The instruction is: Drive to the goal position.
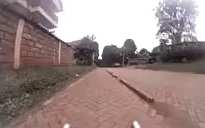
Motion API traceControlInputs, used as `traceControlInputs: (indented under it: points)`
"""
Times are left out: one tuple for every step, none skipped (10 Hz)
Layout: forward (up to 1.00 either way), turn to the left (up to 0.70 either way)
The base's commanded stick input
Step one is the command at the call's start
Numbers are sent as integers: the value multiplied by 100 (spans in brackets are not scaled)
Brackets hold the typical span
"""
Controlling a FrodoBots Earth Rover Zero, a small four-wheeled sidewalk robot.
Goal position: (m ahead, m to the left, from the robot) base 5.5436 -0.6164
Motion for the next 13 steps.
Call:
traceControlInputs:
  points:
    - [50, 0]
    - [50, 0]
    - [50, 0]
    - [50, 0]
    - [50, 0]
    - [50, 3]
    - [50, 2]
    - [50, 1]
    - [50, 1]
    - [50, 0]
    - [50, 19]
    - [50, 20]
    - [50, 18]
